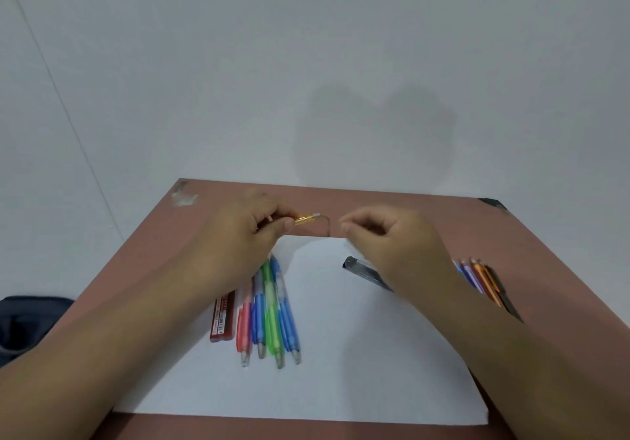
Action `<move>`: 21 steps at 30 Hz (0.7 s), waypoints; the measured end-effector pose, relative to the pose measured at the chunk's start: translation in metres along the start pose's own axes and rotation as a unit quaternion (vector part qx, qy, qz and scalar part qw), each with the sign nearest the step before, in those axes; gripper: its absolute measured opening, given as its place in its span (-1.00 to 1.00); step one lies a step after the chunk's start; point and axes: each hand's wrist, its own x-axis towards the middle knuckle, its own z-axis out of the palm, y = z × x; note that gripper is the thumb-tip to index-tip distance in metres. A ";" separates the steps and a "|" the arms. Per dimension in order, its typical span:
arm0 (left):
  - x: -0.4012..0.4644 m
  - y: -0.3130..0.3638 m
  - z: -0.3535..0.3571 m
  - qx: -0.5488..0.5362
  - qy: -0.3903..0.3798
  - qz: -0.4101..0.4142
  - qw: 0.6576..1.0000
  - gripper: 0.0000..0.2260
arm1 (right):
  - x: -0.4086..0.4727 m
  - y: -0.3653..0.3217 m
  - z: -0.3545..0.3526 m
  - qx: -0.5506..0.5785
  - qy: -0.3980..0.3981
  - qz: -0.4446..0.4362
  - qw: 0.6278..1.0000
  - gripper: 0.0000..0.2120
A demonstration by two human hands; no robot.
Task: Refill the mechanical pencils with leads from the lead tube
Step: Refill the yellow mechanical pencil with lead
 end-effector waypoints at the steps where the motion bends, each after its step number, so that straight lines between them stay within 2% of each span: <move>1: 0.000 -0.002 0.000 0.006 0.003 0.006 1.000 -0.79 | 0.000 0.004 0.002 -0.094 -0.020 -0.049 0.994 -0.87; 3: 0.001 -0.004 0.002 0.007 0.006 0.011 1.000 -0.83 | -0.002 0.014 0.008 -0.203 -0.044 -0.147 0.967 -0.87; 6: 0.001 -0.005 0.003 0.020 0.005 0.021 1.000 -0.87 | -0.004 0.020 0.015 -0.259 -0.062 -0.202 0.943 -0.87; 12: -0.001 -0.004 -0.001 0.034 -0.005 0.029 0.999 -0.88 | -0.004 0.025 0.015 -0.266 -0.056 -0.212 0.939 -0.88; 16: -0.001 -0.004 -0.001 0.032 -0.018 0.038 0.999 -0.86 | -0.003 0.026 0.014 -0.231 -0.061 -0.196 0.951 -0.98; 18: -0.001 -0.007 0.000 0.030 -0.019 0.037 0.999 -0.86 | -0.001 0.024 0.012 -0.204 -0.056 -0.156 0.965 -0.91; 21: 0.001 -0.009 0.001 0.027 -0.023 0.056 0.998 -0.85 | 0.002 0.017 0.008 -0.161 -0.007 -0.150 0.975 -0.90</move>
